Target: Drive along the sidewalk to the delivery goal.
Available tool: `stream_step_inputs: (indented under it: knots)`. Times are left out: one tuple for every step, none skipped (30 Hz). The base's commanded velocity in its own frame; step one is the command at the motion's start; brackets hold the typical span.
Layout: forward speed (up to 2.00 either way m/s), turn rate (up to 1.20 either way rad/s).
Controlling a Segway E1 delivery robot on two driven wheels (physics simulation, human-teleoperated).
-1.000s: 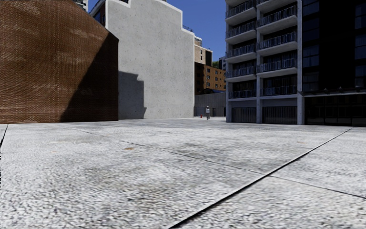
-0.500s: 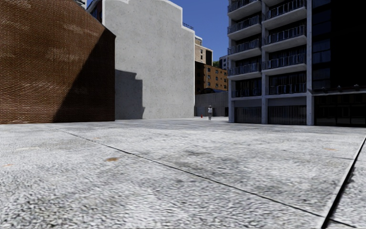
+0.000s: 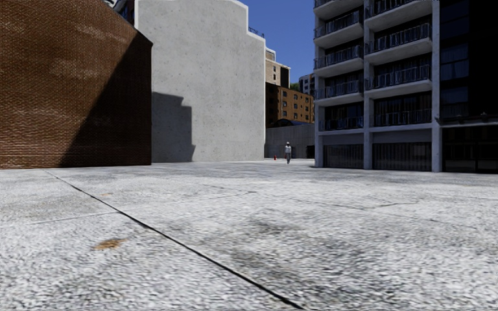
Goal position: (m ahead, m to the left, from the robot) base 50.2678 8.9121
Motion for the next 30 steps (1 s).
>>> stream_step_inputs:
  knots:
    - [2.0, 0.0]
    - [2.0, 0.0]
    - [2.0, 0.0]
    - [2.0, 0.0]
    - [2.0, 0.0]
    - [2.0, 0.0]
    - [2.0, 0.0]
    - [2.0, 0.0]
    - [2.0, 0.0]
    - [2.0, 0.0]
    - [2.0, 0.0]
    - [2.0, 0.0]
    - [2.0, 0.0]
    - [2.0, 0.0]
    - [2.0, 0.0]
    - [2.0, 0.0]
    - [2.0, 0.0]
    - [2.0, 0.0]
    - [2.0, 0.0]
    - [2.0, 0.0]
    - [2.0, 0.0]
    - [2.0, 0.0]
    - [2.0, 0.0]
    - [2.0, 0.0]
    - [2.0, 0.0]
    - [2.0, 0.0]
    - [2.0, 0.0]
    - [2.0, 0.0]
    - [2.0, 0.0]
    - [2.0, 0.0]
